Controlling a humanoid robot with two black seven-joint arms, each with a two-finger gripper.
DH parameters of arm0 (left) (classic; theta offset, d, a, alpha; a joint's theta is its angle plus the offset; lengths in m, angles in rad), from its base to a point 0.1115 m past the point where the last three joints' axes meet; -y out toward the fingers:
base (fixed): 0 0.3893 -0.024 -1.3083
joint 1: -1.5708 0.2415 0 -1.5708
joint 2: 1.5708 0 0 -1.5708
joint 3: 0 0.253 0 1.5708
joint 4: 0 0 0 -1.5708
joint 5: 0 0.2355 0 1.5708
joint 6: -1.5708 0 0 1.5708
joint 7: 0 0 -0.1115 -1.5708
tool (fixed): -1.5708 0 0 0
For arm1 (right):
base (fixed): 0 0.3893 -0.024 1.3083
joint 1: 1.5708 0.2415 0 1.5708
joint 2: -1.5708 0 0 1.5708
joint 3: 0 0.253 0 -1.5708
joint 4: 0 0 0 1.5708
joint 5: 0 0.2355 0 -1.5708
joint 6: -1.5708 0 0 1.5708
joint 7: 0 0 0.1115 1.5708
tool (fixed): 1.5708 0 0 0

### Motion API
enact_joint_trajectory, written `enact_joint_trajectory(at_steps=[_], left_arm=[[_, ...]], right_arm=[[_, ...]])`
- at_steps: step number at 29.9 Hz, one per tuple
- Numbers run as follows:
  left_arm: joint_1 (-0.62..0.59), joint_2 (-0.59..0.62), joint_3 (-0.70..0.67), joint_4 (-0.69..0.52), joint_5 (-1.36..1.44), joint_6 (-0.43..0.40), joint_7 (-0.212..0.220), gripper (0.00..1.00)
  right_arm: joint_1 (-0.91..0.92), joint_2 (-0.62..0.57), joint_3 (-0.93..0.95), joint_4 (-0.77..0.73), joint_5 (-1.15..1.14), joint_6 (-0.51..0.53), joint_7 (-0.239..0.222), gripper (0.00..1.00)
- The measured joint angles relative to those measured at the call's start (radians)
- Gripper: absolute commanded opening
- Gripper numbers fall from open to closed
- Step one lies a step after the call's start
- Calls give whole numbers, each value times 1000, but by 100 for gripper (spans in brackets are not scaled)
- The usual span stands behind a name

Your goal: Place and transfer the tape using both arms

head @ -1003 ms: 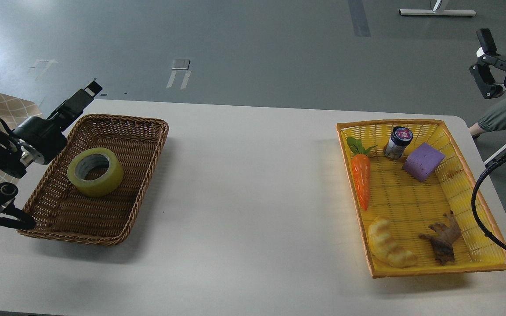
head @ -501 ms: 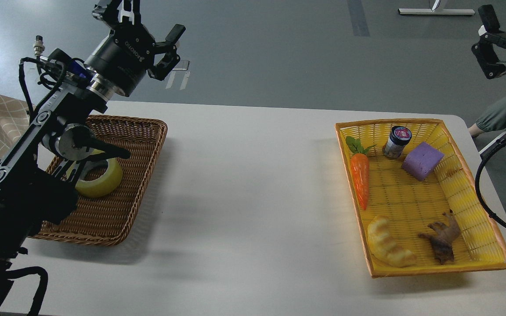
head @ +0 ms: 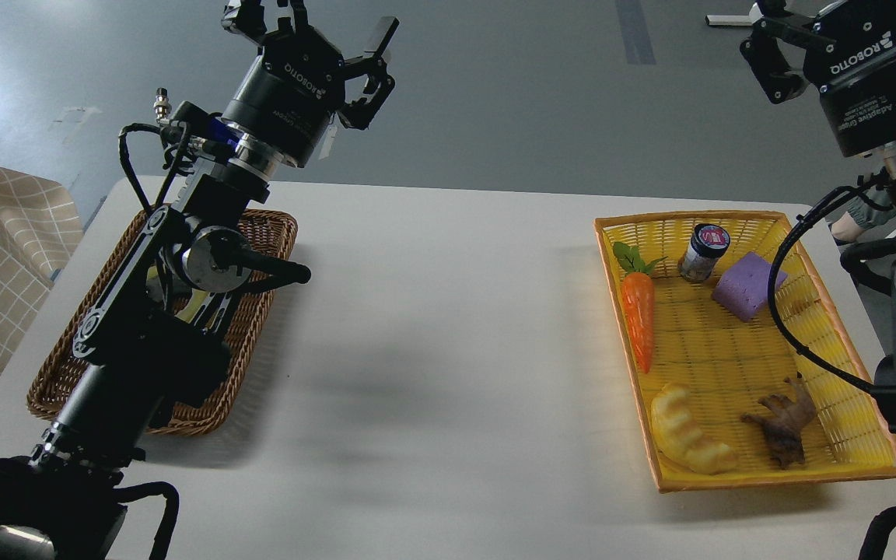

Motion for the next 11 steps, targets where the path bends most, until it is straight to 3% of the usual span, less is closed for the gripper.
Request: enact_joint_trajectory(at_steps=[11], left_arm=[[68, 5, -2, -51, 8, 32, 3, 98]], right_arm=[[-5, 86, -59, 15, -13, -42, -5, 100]])
